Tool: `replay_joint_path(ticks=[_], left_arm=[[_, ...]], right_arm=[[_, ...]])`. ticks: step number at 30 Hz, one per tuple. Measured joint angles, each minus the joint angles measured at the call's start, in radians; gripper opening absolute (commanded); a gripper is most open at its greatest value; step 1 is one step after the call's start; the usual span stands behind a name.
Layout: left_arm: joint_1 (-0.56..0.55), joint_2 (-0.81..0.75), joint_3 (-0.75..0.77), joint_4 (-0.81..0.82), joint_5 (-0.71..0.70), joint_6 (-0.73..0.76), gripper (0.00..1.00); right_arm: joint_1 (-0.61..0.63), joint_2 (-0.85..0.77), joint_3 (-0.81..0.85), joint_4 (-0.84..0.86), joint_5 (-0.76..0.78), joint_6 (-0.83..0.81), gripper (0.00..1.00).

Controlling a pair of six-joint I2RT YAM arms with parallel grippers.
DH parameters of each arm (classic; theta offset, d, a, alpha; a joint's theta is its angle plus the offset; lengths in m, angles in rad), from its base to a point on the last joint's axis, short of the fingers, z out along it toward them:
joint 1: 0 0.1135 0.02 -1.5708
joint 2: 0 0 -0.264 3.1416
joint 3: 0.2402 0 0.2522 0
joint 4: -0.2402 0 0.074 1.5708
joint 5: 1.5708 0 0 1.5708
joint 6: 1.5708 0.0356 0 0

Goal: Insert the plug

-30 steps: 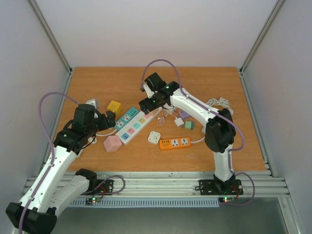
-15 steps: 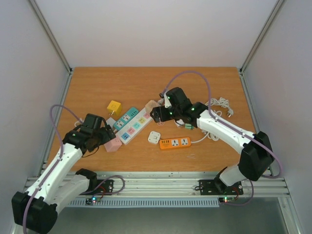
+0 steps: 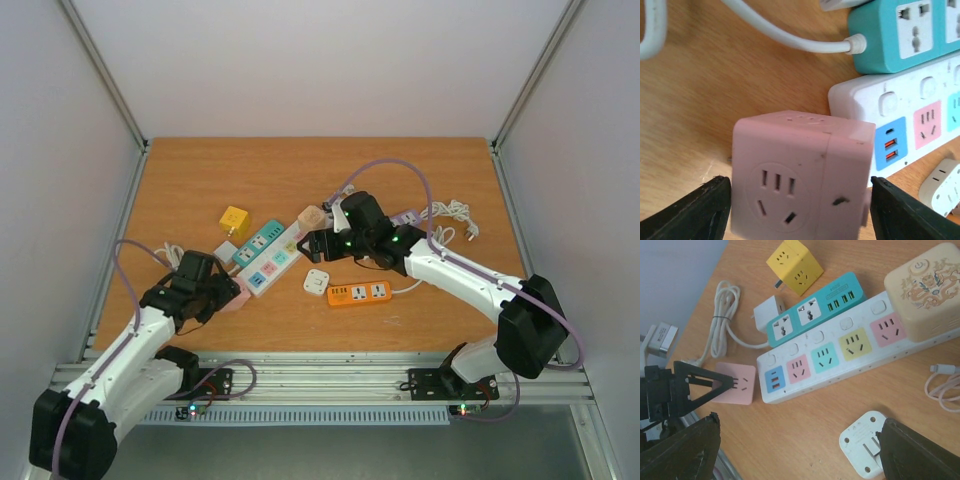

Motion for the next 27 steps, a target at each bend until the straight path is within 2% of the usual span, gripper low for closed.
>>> replay_joint_path(ticks=[4, 10, 18, 23, 27], left_arm=[[0.0, -0.036, -0.019, 0.03, 0.001, -0.014, 0.56], [0.0, -0.065, -0.034, 0.043, 0.013, -0.016, 0.46], [0.0, -0.091, -0.012, -0.018, 0.014, -0.004, 0.44], [0.0, -0.117, 0.079, -0.085, 0.027, 0.019, 0.44], [0.001, -0.103, 0.164, -0.092, 0.114, 0.071, 0.42]], right_arm=[[0.0, 0.0, 0.0, 0.013, -0.002, 0.01, 0.86], [0.0, 0.0, -0.002, 0.025, -0.012, 0.016, 0.87], [0.0, -0.017, -0.007, 0.038, -0.027, 0.005, 0.87], [0.0, -0.065, -0.007, 0.04, -0.119, -0.115, 0.91], [0.0, -0.103, -0.007, 0.042, -0.221, -0.235, 0.97]])
